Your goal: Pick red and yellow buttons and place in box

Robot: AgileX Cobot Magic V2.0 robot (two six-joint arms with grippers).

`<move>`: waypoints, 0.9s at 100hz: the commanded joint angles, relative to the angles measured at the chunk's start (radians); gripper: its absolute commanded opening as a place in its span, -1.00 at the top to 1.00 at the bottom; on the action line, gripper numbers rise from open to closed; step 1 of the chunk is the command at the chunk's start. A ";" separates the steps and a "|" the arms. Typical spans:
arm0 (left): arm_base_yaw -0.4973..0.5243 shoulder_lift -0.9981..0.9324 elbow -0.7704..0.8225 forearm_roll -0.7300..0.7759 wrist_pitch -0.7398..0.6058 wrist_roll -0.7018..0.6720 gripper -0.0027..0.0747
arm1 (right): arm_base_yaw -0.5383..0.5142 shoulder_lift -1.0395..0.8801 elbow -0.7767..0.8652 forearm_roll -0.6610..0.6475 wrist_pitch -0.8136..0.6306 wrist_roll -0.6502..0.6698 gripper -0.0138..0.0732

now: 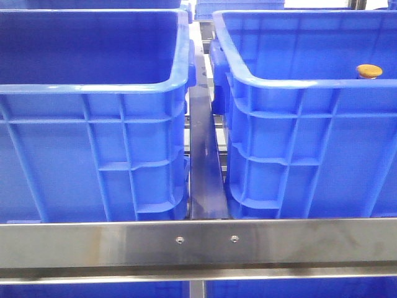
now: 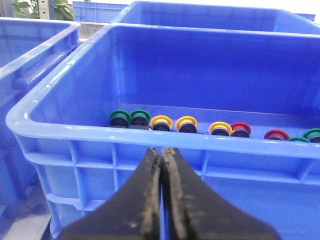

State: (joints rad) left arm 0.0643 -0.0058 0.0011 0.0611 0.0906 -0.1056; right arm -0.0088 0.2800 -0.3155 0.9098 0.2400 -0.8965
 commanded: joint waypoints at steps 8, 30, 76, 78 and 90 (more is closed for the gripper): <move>0.002 -0.030 0.053 -0.009 -0.077 -0.001 0.98 | 0.033 0.011 -0.026 -0.013 -0.151 0.000 0.82; 0.002 -0.030 0.053 -0.009 -0.077 -0.001 0.98 | 0.063 -0.019 -0.003 -0.564 -0.193 0.442 0.82; 0.002 -0.030 0.053 -0.009 -0.077 -0.001 0.98 | 0.017 -0.319 0.330 -1.052 -0.286 1.042 0.82; 0.002 -0.030 0.053 -0.009 -0.077 -0.001 0.98 | 0.017 -0.324 0.330 -1.052 -0.274 1.041 0.82; 0.002 -0.030 0.053 -0.009 -0.077 -0.001 0.98 | 0.013 -0.316 0.330 -1.032 -0.220 1.041 0.82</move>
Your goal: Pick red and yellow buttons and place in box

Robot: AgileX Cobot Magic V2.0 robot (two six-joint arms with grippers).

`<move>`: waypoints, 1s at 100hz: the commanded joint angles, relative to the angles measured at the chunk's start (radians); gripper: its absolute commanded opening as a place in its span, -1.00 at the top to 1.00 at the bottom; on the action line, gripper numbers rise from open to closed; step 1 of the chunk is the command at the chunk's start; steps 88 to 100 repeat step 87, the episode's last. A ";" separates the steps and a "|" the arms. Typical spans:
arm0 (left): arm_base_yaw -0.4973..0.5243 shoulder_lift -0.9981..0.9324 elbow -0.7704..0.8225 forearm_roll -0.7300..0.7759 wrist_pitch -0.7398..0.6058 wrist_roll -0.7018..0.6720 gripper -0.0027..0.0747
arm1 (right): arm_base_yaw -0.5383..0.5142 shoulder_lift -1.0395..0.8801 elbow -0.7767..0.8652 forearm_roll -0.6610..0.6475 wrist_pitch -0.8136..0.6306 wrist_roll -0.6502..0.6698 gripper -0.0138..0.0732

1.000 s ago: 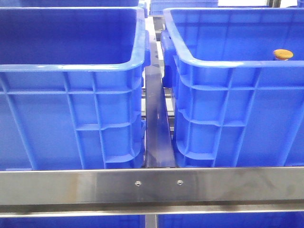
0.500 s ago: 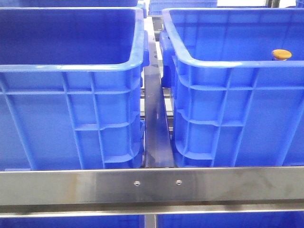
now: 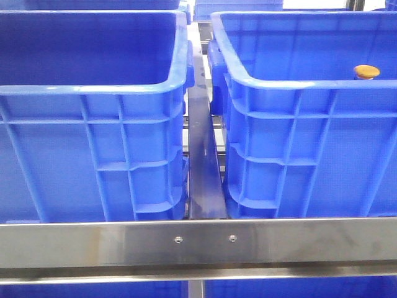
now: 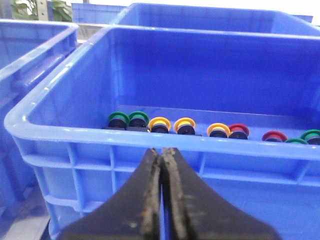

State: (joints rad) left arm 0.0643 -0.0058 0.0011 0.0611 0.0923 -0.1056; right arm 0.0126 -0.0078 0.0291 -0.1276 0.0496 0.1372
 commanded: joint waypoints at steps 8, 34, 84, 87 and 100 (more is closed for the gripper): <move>0.002 -0.030 0.053 -0.009 -0.078 -0.001 0.98 | -0.013 -0.026 -0.014 0.010 -0.044 0.005 0.82; 0.002 -0.030 0.053 -0.009 -0.078 -0.001 0.98 | -0.013 -0.026 -0.014 0.010 -0.050 -0.001 0.82; 0.002 -0.030 0.053 -0.009 -0.078 -0.001 0.98 | -0.012 -0.026 -0.015 0.010 -0.030 -0.001 0.82; 0.002 -0.030 0.053 -0.009 -0.078 -0.001 0.98 | -0.012 -0.026 -0.015 0.010 -0.030 -0.001 0.82; 0.002 -0.030 0.053 -0.009 -0.078 -0.001 0.98 | -0.012 -0.026 -0.015 0.010 -0.030 -0.001 0.82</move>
